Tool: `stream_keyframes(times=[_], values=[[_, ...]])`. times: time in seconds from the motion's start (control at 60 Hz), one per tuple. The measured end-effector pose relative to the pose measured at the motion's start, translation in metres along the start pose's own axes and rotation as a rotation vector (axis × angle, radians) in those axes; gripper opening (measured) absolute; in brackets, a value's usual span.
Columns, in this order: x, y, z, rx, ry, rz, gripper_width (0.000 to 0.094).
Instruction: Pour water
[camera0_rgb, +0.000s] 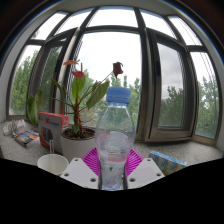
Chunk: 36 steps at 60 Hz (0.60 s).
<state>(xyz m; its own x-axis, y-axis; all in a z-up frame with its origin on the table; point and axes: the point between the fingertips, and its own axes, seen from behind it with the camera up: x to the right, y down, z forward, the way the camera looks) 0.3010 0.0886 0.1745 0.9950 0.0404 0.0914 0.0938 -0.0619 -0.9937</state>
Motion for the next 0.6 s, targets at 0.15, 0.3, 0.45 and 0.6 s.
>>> stream_keyframes(times=[0.15, 0.3, 0.45, 0.6], values=[[0.000, 0.082, 0.005, -0.131, 0.000, -0.011, 0.0275], [0.002, 0.094, 0.005, -0.122, 0.028, 0.022, 0.0314], [0.005, 0.101, 0.005, -0.174, 0.048, -0.001, 0.0559], [0.006, 0.101, -0.020, -0.251, 0.100, 0.026, 0.0851]])
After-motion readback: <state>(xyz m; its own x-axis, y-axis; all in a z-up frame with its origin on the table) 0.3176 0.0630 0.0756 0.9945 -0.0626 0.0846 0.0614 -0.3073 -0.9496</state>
